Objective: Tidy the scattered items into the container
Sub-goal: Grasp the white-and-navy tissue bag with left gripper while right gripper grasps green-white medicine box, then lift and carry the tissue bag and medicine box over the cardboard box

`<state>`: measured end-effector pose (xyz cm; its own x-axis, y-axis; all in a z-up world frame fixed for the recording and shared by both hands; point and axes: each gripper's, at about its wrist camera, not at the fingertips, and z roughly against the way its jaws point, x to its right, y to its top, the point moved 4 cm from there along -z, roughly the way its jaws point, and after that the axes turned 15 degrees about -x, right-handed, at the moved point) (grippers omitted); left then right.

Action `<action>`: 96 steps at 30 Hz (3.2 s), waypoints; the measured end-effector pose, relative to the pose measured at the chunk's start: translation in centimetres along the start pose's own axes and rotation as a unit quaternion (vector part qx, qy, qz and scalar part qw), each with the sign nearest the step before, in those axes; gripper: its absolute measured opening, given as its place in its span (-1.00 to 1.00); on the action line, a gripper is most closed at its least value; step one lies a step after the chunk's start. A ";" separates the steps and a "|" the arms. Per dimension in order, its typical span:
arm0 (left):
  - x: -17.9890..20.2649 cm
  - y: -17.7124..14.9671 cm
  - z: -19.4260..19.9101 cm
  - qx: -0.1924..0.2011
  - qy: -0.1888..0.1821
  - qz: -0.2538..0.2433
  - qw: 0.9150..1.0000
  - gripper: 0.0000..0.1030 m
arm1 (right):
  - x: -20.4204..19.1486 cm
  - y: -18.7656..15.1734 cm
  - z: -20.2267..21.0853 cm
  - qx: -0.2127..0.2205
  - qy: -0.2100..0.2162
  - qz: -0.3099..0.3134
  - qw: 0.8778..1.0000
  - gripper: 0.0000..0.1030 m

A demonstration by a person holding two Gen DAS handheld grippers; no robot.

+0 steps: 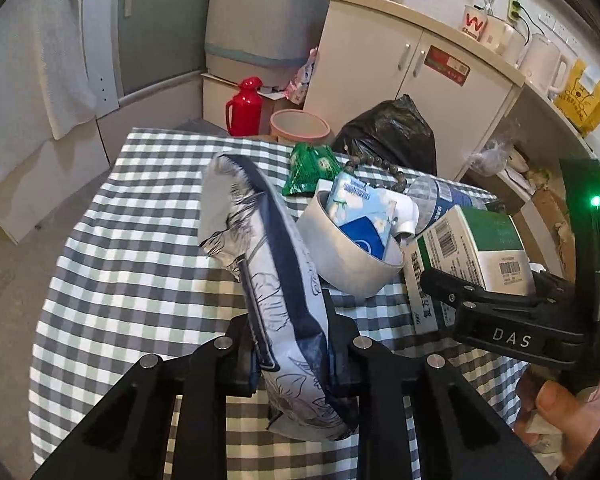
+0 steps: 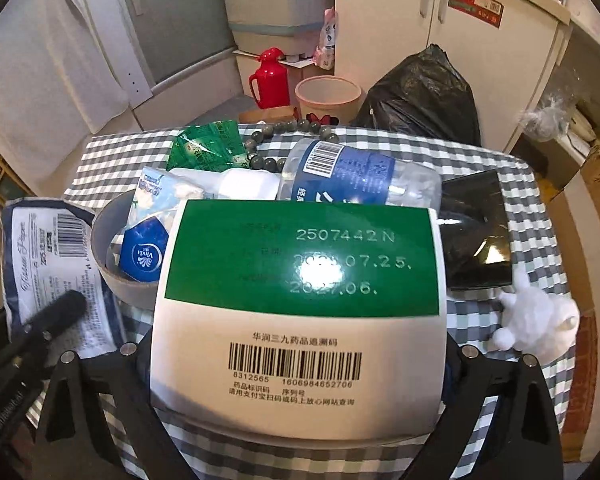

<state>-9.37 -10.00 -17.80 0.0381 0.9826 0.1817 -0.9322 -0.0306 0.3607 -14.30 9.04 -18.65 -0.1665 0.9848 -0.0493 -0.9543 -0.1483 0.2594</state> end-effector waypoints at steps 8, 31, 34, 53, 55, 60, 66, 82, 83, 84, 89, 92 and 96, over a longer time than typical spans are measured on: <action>1.3 -0.3 2.2 0.019 0.010 -0.009 1.000 -0.56 | 0.2 -1.5 2.1 0.022 0.018 0.013 1.000 0.83; 5.1 -1.0 11.2 0.107 0.023 -0.026 0.994 -0.56 | 1.1 -5.0 13.6 0.148 0.035 0.028 0.988 0.83; 5.7 -1.1 12.5 0.120 0.023 -0.029 0.992 -0.56 | 1.1 -5.6 15.5 0.167 0.035 0.031 0.985 0.83; 9.1 -1.9 18.2 0.178 0.027 -0.047 0.983 -0.56 | 2.2 -8.3 23.2 0.244 0.029 0.034 0.969 0.83; 9.5 -1.9 18.5 0.181 0.026 -0.049 0.982 -0.56 | 2.7 -8.3 23.6 0.248 0.028 0.032 0.968 0.83; 10.9 -1.4 18.6 0.189 0.026 -0.051 0.980 -0.56 | 4.2 -8.7 24.4 0.257 0.020 0.022 0.966 0.84; 13.0 -0.6 18.1 0.191 0.026 -0.062 0.979 -0.56 | 6.4 -8.9 24.9 0.264 0.008 0.003 0.964 0.84; 19.7 1.4 16.3 0.179 0.015 -0.097 0.979 -0.56 | 13.3 -8.4 25.5 0.268 -0.023 -0.041 0.962 0.84; 20.2 1.5 16.1 0.178 0.013 -0.099 0.979 -0.56 | 13.9 -8.5 25.6 0.269 -0.026 -0.044 0.962 0.84; 20.6 1.6 15.9 0.176 0.011 -0.101 0.979 -0.56 | 14.3 -8.5 25.6 0.268 -0.027 -0.047 0.962 0.84; 22.6 2.1 15.1 0.172 -0.001 -0.114 0.978 -0.56 | 16.5 -8.8 25.9 0.267 -0.041 -0.063 0.961 0.84; 23.9 2.4 14.6 0.169 -0.009 -0.125 0.978 -0.56 | 17.9 -8.9 26.0 0.265 -0.049 -0.073 0.960 0.84; 25.4 2.6 13.8 0.163 -0.018 -0.137 0.977 -0.56 | 19.5 -9.0 25.9 0.261 -0.059 -0.087 0.960 0.84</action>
<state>-5.85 12.35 0.41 0.2874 0.9555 0.0669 -0.7214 0.1700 0.6713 -2.49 31.93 3.03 0.0424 0.9985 -0.0336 -0.7056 0.0537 0.7066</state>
